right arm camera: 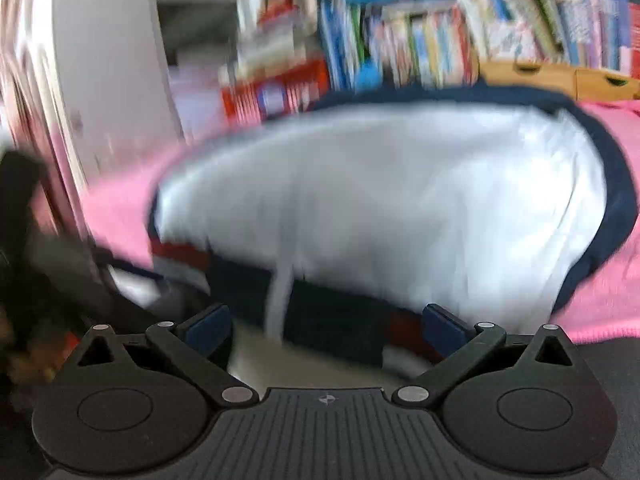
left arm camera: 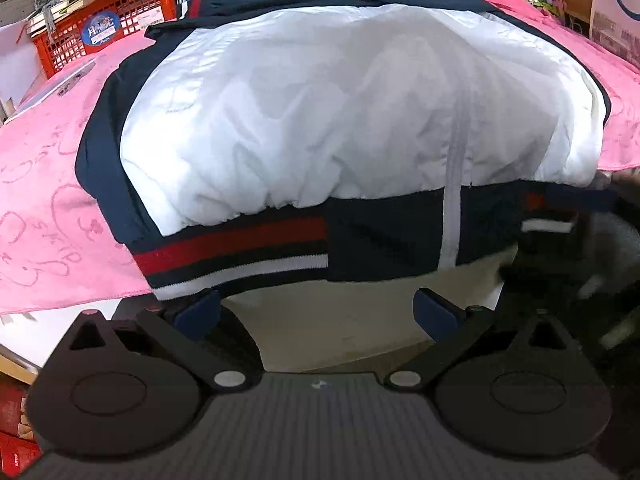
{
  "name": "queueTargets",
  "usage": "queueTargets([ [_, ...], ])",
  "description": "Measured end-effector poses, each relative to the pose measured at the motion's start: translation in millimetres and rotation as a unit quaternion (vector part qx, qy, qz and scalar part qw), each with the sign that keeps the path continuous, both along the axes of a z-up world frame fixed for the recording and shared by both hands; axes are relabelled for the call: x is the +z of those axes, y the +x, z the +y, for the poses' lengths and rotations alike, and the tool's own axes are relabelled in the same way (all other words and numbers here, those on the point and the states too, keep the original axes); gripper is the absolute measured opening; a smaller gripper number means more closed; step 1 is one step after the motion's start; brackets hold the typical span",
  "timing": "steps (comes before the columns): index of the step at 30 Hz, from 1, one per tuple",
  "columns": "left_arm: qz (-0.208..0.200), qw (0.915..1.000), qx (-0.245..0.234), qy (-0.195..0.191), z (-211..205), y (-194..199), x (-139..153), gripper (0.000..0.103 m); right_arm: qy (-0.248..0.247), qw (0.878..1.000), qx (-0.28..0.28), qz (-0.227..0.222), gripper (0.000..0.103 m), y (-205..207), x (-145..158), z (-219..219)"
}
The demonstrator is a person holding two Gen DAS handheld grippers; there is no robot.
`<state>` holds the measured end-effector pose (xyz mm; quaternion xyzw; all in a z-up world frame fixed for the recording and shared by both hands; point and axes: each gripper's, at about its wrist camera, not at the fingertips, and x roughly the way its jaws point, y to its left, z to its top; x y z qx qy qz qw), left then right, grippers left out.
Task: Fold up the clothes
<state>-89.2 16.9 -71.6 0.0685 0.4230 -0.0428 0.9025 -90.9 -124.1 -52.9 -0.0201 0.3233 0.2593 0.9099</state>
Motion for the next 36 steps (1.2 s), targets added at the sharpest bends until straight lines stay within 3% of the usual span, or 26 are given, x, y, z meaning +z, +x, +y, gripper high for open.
queueTargets([
  [2,0.0,1.0,0.005,-0.001,2.2,-0.4,0.1,0.103,-0.039,0.998,0.011,0.041,0.103,2.2,-13.3,19.1],
  [3,0.0,1.0,0.008,-0.002,3.2,-0.4,0.2,0.103,-0.035,0.997,0.027,0.061,0.103,6.3,-17.0,24.9],
  [5,0.0,0.9999,0.011,-0.004,4.7,0.0,0.1,0.103,-0.001,0.995,0.034,0.089,0.103,13.3,-22.6,24.4],
  [8,-0.002,0.9999,0.014,-0.006,6.1,0.2,-0.1,0.103,0.058,0.988,0.002,0.142,0.102,25.8,-33.4,10.9],
  [11,-0.002,0.9998,0.019,-0.008,9.0,-0.5,-0.3,0.103,0.122,0.983,-0.042,0.134,0.098,17.2,-32.3,-10.4],
  [14,-0.002,0.9998,0.021,-0.003,11.1,-1.8,-0.7,0.103,0.205,0.975,-0.058,0.062,0.098,-4.5,-18.1,-29.3],
  [17,-0.003,0.9997,0.024,-0.005,12.9,-2.9,-0.3,0.103,0.259,0.963,-0.057,0.038,0.1,-14.7,-11.0,-37.6],
  [20,-0.005,0.9997,0.023,-0.004,12.8,-5.0,0.1,0.103,0.301,0.952,-0.042,0.044,0.1,-18.5,-5.9,-39.2],
  [24,-0.008,0.9999,0.008,-0.002,8.1,-8.9,-0.1,0.103,0.37,0.927,-0.028,0.05,0.102,-22.0,7.3,-47.1],
  [29,-0.017,0.9997,-0.007,0.013,-1.7,-9.9,-0.4,0.103,0.467,0.882,-0.023,0.057,0.103,-20.8,32.8,-98.4],
  [32,-0.03,0.9994,0.0,0.018,-2.6,-9.9,3.6,0.103,0.504,0.862,-0.019,0.052,0.103,-15.9,44.5,-113.0],
  [34,-0.047,0.9986,0.015,0.015,2.5,-10.4,12.3,0.103,0.511,0.858,-0.018,0.047,0.103,-11.3,51.7,-116.5],
  [36,-0.075,0.9963,0.04,0.016,11.2,-10.7,24.6,0.103,0.505,0.862,-0.017,0.037,0.103,-9.1,58.7,-118.1],
])
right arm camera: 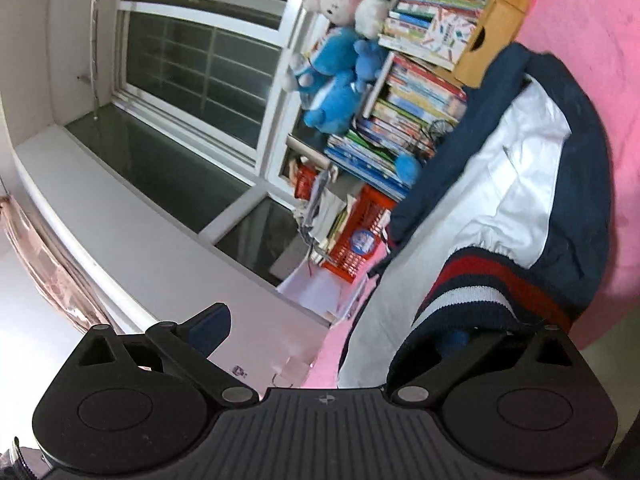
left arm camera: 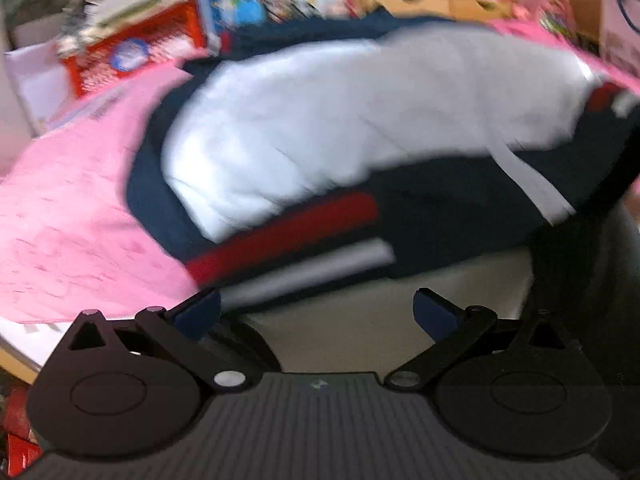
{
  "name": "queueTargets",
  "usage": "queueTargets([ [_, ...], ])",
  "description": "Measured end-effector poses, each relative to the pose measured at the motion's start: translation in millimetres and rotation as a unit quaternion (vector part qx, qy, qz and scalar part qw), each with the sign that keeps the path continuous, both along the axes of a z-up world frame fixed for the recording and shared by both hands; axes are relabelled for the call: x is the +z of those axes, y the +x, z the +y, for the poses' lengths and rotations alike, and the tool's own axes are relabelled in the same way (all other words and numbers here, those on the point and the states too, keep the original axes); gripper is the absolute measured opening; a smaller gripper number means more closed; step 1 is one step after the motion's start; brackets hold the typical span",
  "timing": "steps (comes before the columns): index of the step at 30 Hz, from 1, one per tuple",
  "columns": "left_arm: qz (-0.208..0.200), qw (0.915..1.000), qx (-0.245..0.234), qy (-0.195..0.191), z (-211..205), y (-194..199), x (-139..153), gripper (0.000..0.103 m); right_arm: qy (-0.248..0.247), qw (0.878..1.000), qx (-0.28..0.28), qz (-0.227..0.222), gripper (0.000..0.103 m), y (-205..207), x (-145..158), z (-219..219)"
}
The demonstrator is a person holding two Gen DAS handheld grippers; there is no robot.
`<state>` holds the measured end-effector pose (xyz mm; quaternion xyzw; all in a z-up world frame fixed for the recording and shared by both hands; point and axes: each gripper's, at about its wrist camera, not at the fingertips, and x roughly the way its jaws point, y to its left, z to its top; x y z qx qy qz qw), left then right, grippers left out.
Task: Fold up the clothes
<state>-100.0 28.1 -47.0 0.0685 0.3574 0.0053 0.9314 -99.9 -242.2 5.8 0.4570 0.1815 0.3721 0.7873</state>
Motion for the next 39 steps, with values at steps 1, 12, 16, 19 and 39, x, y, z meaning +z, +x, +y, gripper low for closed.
queueTargets([
  [1,-0.016,0.9998,0.014,0.004,4.7,0.0,6.2,0.103,-0.009,1.0,-0.005,-0.009,0.103,-0.1,4.3,0.6],
  [12,-0.153,0.9822,0.078,0.077,33.4,32.6,79.0,0.103,-0.435,0.864,-0.17,-0.187,0.102,-24.5,53.1,48.4],
  [16,-0.172,0.9784,0.063,0.096,43.0,81.1,108.1,0.103,-0.487,0.825,-0.211,-0.196,0.103,13.1,74.4,53.1],
  [19,-0.137,0.9838,0.052,0.104,44.8,123.3,103.4,0.103,-0.507,0.81,-0.183,-0.229,0.103,17.8,80.1,45.4],
  [39,-0.087,0.9929,0.029,0.075,65.5,147.8,74.4,0.103,-0.621,0.742,-0.022,-0.252,0.019,-12.2,14.3,90.6],
])
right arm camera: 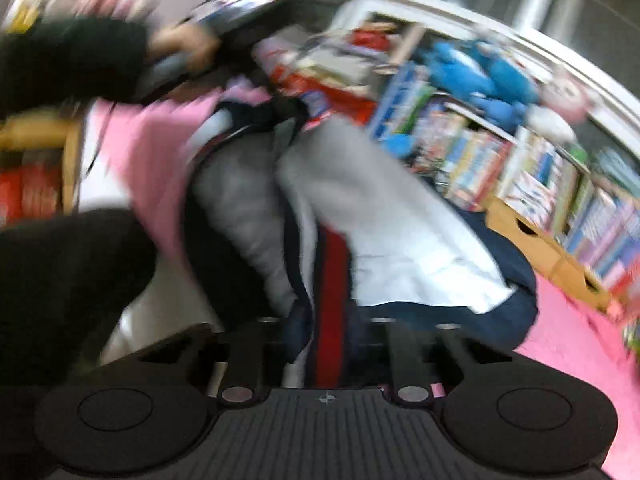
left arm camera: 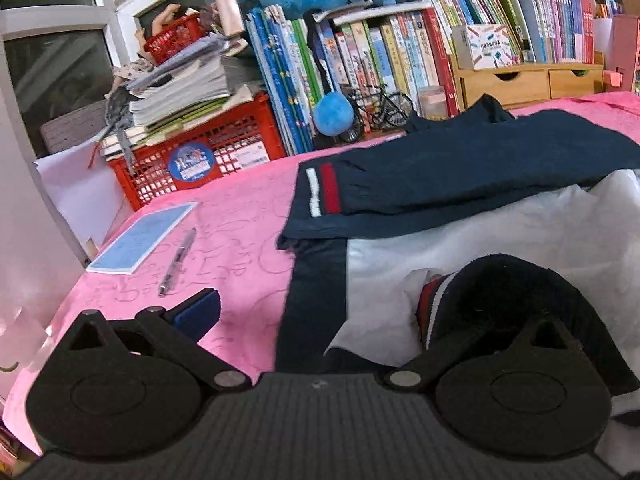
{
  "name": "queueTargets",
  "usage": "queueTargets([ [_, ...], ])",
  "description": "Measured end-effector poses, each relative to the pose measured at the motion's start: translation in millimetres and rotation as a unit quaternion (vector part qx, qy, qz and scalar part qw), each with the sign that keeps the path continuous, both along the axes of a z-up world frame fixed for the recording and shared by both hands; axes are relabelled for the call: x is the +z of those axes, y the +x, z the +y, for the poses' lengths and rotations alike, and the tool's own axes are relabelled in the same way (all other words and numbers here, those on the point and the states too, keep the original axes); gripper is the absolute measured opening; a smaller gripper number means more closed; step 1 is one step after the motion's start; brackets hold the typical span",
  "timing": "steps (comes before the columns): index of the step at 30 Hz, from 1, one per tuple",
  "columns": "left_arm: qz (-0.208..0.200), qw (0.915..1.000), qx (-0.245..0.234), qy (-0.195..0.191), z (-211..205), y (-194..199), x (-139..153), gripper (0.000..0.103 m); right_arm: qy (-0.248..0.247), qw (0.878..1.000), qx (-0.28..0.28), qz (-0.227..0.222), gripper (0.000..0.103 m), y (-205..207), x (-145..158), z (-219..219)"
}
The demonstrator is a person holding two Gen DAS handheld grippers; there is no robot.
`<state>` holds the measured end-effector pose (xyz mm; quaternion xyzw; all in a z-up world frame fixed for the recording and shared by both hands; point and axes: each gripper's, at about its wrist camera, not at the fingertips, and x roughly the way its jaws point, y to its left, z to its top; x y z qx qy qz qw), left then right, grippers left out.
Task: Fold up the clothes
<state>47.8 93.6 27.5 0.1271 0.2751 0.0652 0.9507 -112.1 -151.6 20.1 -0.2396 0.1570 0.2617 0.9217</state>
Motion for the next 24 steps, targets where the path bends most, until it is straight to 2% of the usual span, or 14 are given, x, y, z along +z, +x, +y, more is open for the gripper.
queueTargets([
  [4,-0.021,0.9997,-0.007,-0.005,6.7,-5.4,19.4,0.103,0.034,0.998,-0.053,-0.024,0.019,32.2,34.7,-7.1],
  [8,-0.039,0.9992,-0.008,0.001,11.3,2.3,30.9,0.103,0.09,0.991,-0.093,-0.017,0.019,90.5,57.8,-8.5],
  [11,-0.019,0.9998,0.004,-0.001,19.1,20.1,22.3,0.103,0.123,0.983,-0.134,0.015,0.019,140.8,63.6,-16.0],
  [13,0.003,0.9999,0.01,-0.008,25.5,32.9,9.8,0.103,0.166,0.977,-0.118,0.06,0.022,157.2,67.9,-31.9],
  [14,0.013,0.9998,0.015,-0.01,28.0,38.2,2.0,0.103,0.189,0.975,-0.095,0.065,0.031,155.2,71.5,-42.5],
  [15,0.022,0.9995,0.021,-0.01,30.5,42.8,-6.4,0.103,0.189,0.978,-0.071,0.056,0.04,147.0,74.5,-52.5],
  [16,0.031,0.9991,0.026,-0.011,33.1,46.6,-13.9,0.103,0.184,0.981,-0.049,0.043,0.06,137.6,77.4,-62.2],
  [17,0.038,0.9987,0.03,-0.016,36.2,49.2,-20.3,0.103,0.159,0.986,-0.036,0.03,0.069,128.5,78.9,-65.8],
  [19,0.039,0.9978,0.032,-0.042,43.4,50.2,-28.2,0.103,0.043,0.999,-0.017,0.005,0.069,102.7,71.5,-64.6],
  [20,0.038,0.9974,0.032,-0.053,46.2,50.0,-30.4,0.103,-0.014,1.0,-0.007,-0.009,0.069,89.6,63.5,-59.8],
  [22,0.035,0.9966,0.03,-0.068,49.7,49.5,-33.6,0.103,-0.119,0.991,0.032,-0.048,0.069,60.0,43.8,-47.7],
  [24,0.033,0.9962,0.03,-0.075,50.3,49.4,-36.0,0.103,-0.205,0.969,0.097,-0.101,0.072,27.7,21.1,-35.2],
])
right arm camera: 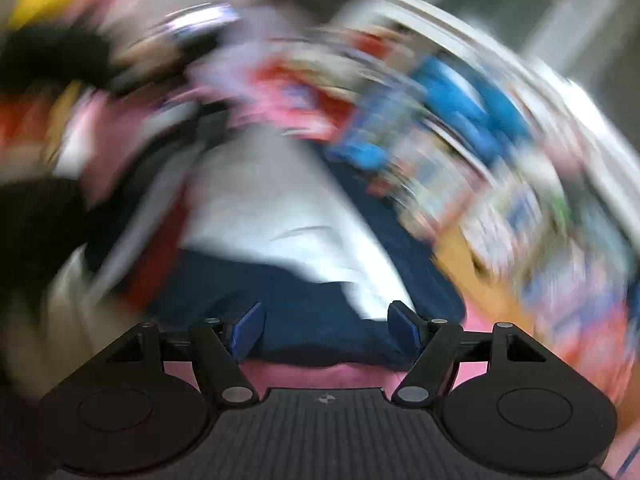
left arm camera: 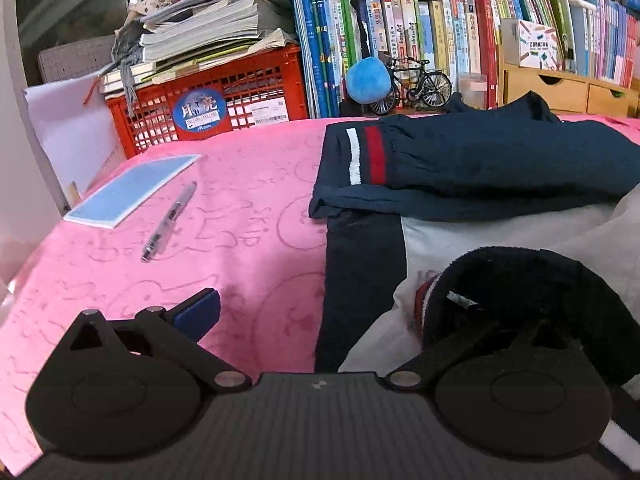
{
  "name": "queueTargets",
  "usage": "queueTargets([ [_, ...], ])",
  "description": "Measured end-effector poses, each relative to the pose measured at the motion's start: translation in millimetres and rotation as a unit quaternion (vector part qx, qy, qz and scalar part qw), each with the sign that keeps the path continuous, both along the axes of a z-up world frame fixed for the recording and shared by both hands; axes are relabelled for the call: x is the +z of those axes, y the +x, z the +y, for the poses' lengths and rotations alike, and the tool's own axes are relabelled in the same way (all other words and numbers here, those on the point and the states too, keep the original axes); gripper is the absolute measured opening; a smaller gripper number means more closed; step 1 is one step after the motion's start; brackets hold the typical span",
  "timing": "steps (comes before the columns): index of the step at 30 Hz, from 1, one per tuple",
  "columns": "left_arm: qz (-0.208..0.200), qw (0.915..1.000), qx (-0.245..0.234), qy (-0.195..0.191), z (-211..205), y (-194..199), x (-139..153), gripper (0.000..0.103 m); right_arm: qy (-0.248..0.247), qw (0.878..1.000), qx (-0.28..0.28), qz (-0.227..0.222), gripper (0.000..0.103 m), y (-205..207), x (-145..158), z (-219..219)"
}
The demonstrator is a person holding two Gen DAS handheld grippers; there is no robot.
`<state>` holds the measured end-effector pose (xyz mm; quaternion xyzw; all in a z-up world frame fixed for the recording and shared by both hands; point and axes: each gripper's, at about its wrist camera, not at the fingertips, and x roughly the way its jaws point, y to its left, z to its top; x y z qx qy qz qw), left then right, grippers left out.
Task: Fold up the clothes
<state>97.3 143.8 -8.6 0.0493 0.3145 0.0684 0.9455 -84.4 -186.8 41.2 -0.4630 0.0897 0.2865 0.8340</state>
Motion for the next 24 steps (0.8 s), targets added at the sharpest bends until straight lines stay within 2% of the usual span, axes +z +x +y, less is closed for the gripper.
queueTargets([
  [1,-0.001,1.0,0.001,0.0,-0.7,0.0,-0.3,0.103,-0.041,0.998,0.035,-0.026,0.076,-14.1,-11.7,5.8],
  [4,-0.004,1.0,0.001,0.004,-3.3,-0.7,-0.8,0.103,-0.134,0.979,0.12,-0.091,0.081,-30.6,-46.5,19.8],
  [5,-0.004,1.0,0.001,0.007,-4.4,-1.2,-0.8,0.103,-0.144,0.974,0.14,-0.108,0.087,-31.4,-55.1,23.5],
  [8,-0.003,1.0,0.0,0.005,-3.2,-1.2,-0.8,0.103,-0.138,0.963,0.183,-0.138,0.091,-28.6,-69.2,35.3],
  [10,-0.001,1.0,0.0,-0.001,-1.1,-0.6,-0.7,0.103,-0.142,0.95,0.223,-0.167,0.097,-27.6,-78.6,37.3],
  [12,-0.002,1.0,0.0,-0.004,-0.3,-1.0,-0.5,0.103,-0.164,0.937,0.243,-0.187,0.096,-24.0,-86.4,37.2],
  [13,-0.003,1.0,0.0,-0.004,-0.4,-1.9,-0.4,0.103,-0.18,0.934,0.244,-0.187,0.086,-21.7,-88.9,37.8],
  [14,-0.004,1.0,-0.001,-0.002,-0.6,-3.2,0.0,0.103,-0.176,0.945,0.227,-0.158,0.052,-17.7,-82.5,40.4],
  [15,-0.004,1.0,-0.003,0.0,-1.0,-5.0,0.7,0.103,-0.166,0.957,0.206,-0.121,0.036,-13.3,-73.9,43.4],
  [16,-0.005,1.0,-0.006,0.002,-1.6,-7.4,1.9,0.103,-0.122,0.976,0.174,-0.055,0.031,-4.1,-55.1,46.2],
  [17,-0.006,0.9999,-0.013,0.006,-2.2,-11.8,4.6,0.103,-0.068,0.988,0.139,0.019,0.027,6.2,-33.8,49.1],
  [18,-0.009,0.9997,-0.022,0.011,-2.5,-17.4,7.9,0.103,-0.007,0.991,0.109,0.08,0.025,17.9,-13.8,48.3],
  [19,-0.012,0.9993,-0.031,0.015,-2.8,-23.0,11.2,0.103,0.065,0.986,0.08,0.132,0.024,31.1,6.2,43.0],
  [20,-0.017,0.9988,-0.042,0.016,-2.0,-30.3,15.4,0.103,0.141,0.973,0.054,0.176,0.024,44.8,25.4,34.3],
  [21,-0.023,0.9981,-0.055,0.014,0.0,-39.3,20.5,0.103,0.216,0.954,0.028,0.208,0.024,58.4,43.5,23.4],
  [23,-0.036,0.9959,-0.083,0.007,5.4,-57.9,31.5,0.103,0.331,0.912,-0.016,0.24,0.024,81.4,70.8,3.3],
  [24,-0.041,0.9944,-0.097,0.0,9.7,-66.9,37.5,0.103,0.367,0.897,-0.031,0.245,0.024,90.6,80.1,-3.8],
])
